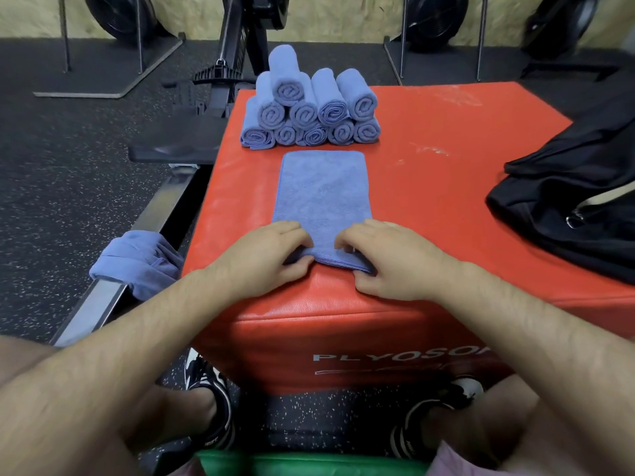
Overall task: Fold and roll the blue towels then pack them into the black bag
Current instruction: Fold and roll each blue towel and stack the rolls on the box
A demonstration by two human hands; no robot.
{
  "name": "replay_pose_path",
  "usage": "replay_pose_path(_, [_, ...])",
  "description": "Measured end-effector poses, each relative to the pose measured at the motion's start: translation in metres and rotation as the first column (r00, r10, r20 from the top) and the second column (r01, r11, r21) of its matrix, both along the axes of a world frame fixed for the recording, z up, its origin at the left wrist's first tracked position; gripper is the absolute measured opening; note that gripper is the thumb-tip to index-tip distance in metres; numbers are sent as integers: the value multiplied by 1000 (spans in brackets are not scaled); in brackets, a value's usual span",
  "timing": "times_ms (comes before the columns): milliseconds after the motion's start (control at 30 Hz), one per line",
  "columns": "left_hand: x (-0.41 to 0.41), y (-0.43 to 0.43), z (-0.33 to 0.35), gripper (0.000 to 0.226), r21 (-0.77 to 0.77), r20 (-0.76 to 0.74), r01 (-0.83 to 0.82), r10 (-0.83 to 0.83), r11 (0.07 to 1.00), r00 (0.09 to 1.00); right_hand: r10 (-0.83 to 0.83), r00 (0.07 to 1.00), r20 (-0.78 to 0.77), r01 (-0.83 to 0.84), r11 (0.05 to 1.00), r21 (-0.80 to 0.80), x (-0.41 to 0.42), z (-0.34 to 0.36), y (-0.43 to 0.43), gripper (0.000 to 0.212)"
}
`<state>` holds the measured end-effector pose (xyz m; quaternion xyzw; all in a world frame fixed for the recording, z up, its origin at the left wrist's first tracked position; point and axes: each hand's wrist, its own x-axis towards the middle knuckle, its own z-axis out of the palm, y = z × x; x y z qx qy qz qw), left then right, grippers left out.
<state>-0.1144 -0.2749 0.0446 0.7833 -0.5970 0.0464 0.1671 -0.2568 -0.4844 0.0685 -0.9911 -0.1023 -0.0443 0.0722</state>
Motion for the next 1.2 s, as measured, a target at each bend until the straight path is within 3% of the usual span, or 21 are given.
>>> replay_pose_path(167, [-2,-2,-1,20,5,-38,-49,49,999,998,-1,1000,-9,1,999,-35,-4,0,-3,54])
replay_pose_path(333, [-4,1,2,39,43,0,-4,4,999,1000,6,998,69,-6,1000,-3,-5,-1,-10,18])
replay_pose_path(533, [2,14,13,29,89,104,21,-30,996,994,29,996,84,-39,993,113,-5,-2,-22,12])
replay_pose_path(767, [11,29,15,13,-56,-197,-49,38,997,980,-11,999,48,0,973,229,-4,-7,-26,8])
replay_pose_path(900, [19,25,6,15,-116,-235,-142,112,983,965,-122,988,96,90,955,284,-1,-8,-25,16])
replay_pose_path(1033, [24,21,-3,17,-96,-235,-208,181,973,955,-91,984,153,62,981,181,6,-15,-26,11])
replay_pose_path(1200, [16,18,0,30,-139,-72,-103,94,985,993,6,965,262,-6,1000,-4,5,-13,-19,24])
